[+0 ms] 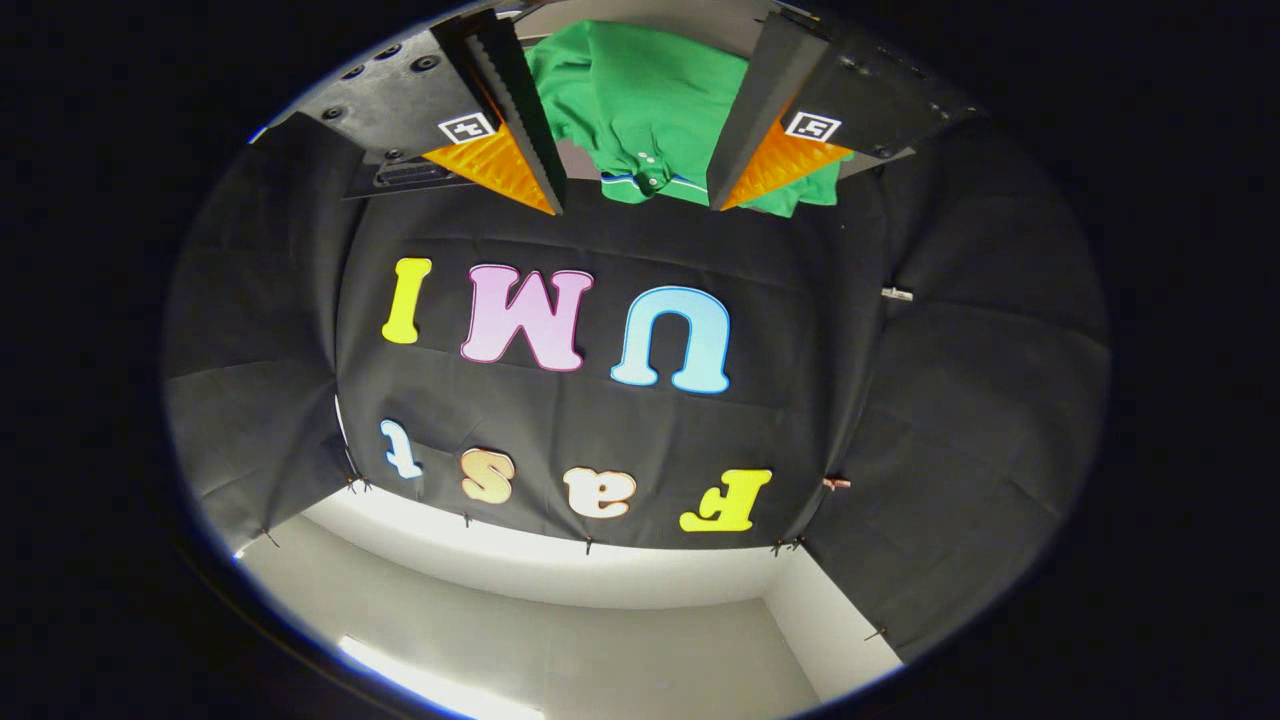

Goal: Put the clothes into the washing machine and then close the washing machine lid.

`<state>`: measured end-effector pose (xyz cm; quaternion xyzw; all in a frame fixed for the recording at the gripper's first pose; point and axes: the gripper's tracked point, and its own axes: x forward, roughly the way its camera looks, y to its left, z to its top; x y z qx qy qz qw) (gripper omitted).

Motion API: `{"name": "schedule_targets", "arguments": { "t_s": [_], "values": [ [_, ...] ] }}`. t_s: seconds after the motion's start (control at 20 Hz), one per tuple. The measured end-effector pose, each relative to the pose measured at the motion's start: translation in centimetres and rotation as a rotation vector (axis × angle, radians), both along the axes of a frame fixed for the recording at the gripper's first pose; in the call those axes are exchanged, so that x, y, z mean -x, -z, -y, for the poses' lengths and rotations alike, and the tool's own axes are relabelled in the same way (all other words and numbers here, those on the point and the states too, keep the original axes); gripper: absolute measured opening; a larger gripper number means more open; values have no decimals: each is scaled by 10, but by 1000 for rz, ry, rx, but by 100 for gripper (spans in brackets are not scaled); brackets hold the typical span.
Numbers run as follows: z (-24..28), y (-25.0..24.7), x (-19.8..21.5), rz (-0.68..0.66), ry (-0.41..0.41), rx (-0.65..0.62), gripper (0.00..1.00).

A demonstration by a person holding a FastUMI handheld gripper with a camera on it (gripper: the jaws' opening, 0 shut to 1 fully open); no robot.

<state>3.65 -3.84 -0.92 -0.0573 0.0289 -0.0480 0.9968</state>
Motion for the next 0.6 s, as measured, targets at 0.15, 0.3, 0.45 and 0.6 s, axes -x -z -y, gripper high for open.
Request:
{"name": "schedule_targets", "arguments": {
  "t_s": [0.15, 0.3, 0.45, 0.6],
  "values": [
    [10, 23, -25, -132, 15, -25, 89],
    [7, 61, -46, -328, 4, -52, 89],
    [20, 82, -74, -453, 44, -59, 89],
    [16, 119, -98, -632, 44, -126, 89]
  ]
}}
